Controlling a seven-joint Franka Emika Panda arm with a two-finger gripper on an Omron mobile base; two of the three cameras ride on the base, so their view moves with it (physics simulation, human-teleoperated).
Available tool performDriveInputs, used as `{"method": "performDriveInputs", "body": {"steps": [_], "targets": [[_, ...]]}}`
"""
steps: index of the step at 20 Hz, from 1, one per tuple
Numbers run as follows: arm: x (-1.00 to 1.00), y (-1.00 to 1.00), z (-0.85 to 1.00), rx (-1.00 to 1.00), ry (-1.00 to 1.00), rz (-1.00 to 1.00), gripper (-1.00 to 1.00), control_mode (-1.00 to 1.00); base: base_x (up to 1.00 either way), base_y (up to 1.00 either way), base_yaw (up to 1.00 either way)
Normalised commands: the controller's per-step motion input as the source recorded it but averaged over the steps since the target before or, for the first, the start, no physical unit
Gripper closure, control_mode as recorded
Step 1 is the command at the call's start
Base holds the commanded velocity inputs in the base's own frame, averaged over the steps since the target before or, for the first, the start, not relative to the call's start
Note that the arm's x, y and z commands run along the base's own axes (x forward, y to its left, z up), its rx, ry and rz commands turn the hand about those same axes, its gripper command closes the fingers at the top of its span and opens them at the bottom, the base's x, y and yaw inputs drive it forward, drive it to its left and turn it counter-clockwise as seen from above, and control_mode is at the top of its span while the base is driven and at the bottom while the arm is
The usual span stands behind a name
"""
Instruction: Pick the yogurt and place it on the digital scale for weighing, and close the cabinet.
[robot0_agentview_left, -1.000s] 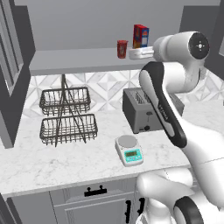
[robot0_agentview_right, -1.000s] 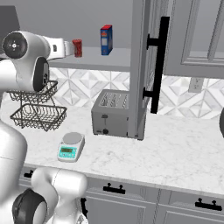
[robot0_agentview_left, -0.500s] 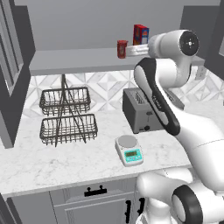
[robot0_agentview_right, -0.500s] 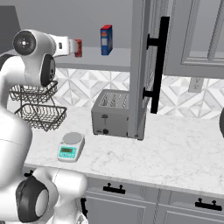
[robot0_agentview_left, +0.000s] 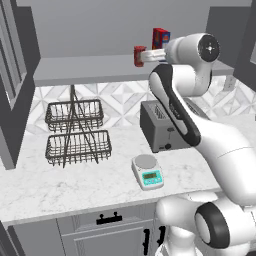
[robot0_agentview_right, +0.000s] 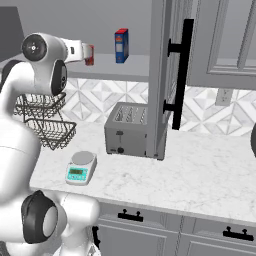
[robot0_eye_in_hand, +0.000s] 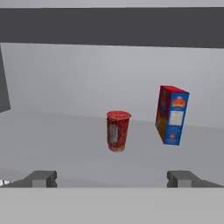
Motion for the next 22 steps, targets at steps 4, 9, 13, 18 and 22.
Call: {"method": "performDriveInputs", "body": {"steps": [4,9,13,18,22], "targets": [[0.25,0.00,0.00,0.00,0.00,0.00,-1.00,-1.00,0.00,0.00,0.00],[0.41,0.00,0.00,0.00,0.00,0.00,-1.00,-1.00,0.00,0.00,0.00],[0.58,0.02,0.00,0.00,0.00,0.00,-1.00,-1.00,0.00,0.00,0.00],[0.55,0.00,0.00,0.03,0.00,0.00,-1.00,-1.00,0.00,0.00,0.00],[0.42,0.00,0.00,0.02,0.00,0.00,-1.00,-1.00,0.00,0.00,0.00]]}}
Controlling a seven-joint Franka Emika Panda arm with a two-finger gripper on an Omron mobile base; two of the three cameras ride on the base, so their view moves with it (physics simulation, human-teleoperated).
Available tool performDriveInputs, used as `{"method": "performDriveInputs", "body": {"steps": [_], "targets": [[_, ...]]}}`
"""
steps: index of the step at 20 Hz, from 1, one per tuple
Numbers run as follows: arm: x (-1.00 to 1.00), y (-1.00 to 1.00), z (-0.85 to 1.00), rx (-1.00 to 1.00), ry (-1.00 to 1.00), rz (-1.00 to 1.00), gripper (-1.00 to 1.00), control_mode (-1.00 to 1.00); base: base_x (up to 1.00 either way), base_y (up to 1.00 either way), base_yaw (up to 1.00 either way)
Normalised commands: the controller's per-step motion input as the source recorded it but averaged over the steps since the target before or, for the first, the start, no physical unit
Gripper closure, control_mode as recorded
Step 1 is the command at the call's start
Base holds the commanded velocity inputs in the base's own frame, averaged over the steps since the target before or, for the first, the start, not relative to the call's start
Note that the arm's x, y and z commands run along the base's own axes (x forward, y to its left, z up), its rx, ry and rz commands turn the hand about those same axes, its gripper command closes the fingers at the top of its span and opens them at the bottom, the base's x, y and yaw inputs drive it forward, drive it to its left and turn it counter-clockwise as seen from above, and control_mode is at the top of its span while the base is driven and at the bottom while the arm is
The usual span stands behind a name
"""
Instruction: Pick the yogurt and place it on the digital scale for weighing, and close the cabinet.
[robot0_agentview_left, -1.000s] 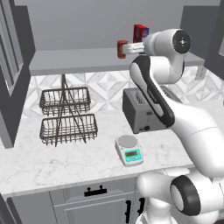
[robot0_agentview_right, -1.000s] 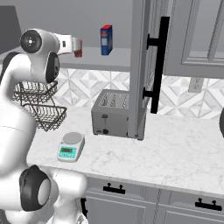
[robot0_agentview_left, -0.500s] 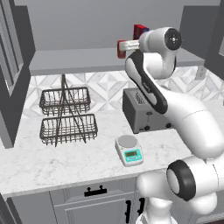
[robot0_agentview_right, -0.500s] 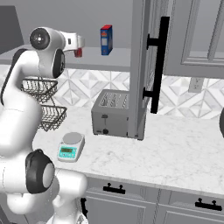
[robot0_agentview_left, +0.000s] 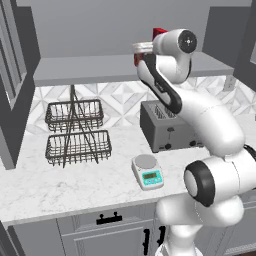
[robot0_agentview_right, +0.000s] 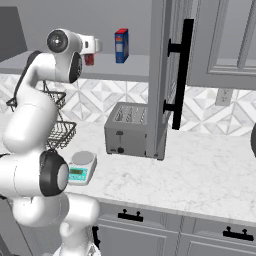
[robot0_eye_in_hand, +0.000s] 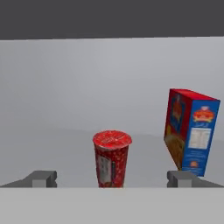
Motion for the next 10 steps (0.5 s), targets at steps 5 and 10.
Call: {"method": "performDriveInputs", "body": {"steps": [5,10], "targets": [[0.32,0.04,0.00,0.00,0.00,0.00,-1.00,-1.00,0.00,0.00,0.00],[0.27,0.14,-0.09,0.00,0.00,0.00,-1.00,-1.00,0.00,0.00,0.00]]}}
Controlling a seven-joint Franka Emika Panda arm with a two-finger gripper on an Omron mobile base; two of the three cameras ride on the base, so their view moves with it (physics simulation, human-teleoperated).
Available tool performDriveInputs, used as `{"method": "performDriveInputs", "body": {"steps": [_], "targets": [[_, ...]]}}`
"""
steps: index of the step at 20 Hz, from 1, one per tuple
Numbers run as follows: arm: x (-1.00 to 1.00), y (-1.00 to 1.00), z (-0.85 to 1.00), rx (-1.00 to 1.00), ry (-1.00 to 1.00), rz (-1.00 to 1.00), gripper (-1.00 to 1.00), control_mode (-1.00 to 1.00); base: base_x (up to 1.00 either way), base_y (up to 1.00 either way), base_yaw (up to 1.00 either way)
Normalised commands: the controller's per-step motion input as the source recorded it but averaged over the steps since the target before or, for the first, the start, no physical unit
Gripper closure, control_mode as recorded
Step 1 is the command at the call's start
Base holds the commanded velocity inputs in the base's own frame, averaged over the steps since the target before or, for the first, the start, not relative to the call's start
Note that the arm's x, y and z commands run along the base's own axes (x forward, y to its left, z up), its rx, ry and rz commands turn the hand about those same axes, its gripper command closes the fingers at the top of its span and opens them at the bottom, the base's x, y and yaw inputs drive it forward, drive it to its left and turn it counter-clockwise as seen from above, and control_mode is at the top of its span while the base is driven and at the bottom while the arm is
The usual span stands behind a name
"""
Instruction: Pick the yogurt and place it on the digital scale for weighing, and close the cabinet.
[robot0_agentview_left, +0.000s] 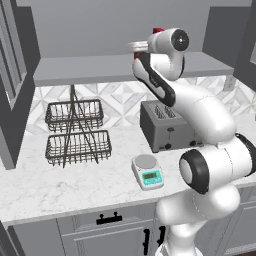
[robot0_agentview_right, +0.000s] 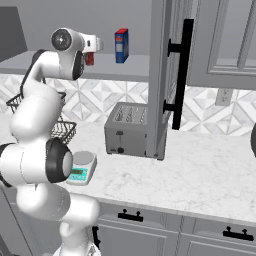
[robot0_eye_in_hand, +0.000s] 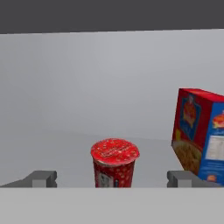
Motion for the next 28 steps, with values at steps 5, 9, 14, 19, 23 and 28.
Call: {"method": "performDriveInputs", "body": {"steps": [5,9,14,19,23,28], "targets": [[0.27,0.05,-0.12,0.00,0.00,0.00,-1.00,-1.00,0.00,0.00,0.00],[0.26,0.00,-0.18,0.00,0.00,0.00,-1.00,-1.00,0.00,0.00,0.00],[0.27,0.05,-0.31,0.00,0.00,0.00,-1.00,-1.00,0.00,0.00,0.00],[0.19,0.04,-0.23,0.00,0.00,0.00,-1.00,-1.00,0.00,0.00,0.00],[0.20,0.05,-0.11,0.00,0.00,0.00,1.00,-1.00,0.00,0.00,0.00],[0.12,0.01,-0.09,0.00,0.00,0.00,1.00,-1.00,0.00,0.00,0.00]]}}
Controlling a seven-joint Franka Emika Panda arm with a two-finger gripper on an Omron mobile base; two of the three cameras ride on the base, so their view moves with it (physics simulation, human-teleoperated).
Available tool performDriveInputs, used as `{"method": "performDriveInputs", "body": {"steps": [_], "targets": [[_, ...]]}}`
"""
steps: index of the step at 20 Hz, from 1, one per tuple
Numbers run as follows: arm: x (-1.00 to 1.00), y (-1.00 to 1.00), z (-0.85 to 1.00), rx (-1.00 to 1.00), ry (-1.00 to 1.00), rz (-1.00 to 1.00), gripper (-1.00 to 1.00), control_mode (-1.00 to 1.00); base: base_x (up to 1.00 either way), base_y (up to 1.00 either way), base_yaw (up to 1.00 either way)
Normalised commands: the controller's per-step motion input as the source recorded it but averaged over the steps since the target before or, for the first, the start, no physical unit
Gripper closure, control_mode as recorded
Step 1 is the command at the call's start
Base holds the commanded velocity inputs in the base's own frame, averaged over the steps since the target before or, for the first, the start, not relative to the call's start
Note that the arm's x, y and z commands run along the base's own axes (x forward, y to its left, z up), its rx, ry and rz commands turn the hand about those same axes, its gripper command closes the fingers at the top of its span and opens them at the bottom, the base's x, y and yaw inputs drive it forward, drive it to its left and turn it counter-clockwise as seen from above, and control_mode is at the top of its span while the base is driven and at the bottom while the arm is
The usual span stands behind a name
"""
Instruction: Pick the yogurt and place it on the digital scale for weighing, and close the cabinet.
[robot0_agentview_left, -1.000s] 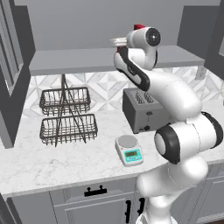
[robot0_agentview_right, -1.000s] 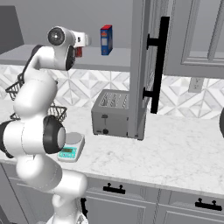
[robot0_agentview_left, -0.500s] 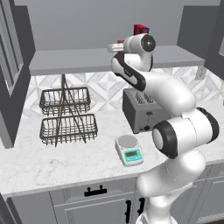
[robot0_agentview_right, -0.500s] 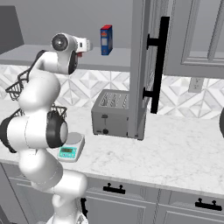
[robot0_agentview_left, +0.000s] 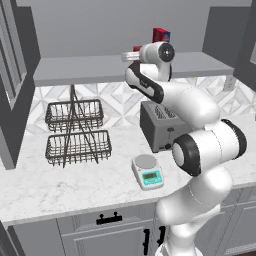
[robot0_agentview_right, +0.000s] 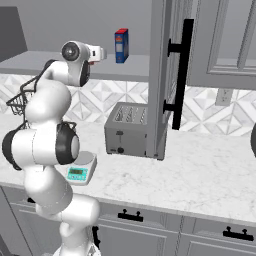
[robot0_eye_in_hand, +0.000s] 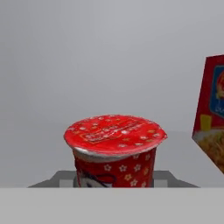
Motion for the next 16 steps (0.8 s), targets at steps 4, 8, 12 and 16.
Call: {"method": "performDriveInputs", "body": {"steps": [4,8,12,16], "targets": [[-0.12,0.00,-0.03,0.01,-0.01,0.00,1.00,-1.00,0.00,0.00,0.00],[-0.72,0.00,0.00,0.05,-0.13,0.00,1.00,-1.00,0.00,0.00,0.00],[-0.99,0.00,0.00,0.07,-0.16,0.00,1.00,-1.00,0.00,0.00,0.00],[-1.00,0.00,0.00,0.03,-0.06,0.00,1.00,-1.00,0.00,0.00,0.00]]}}
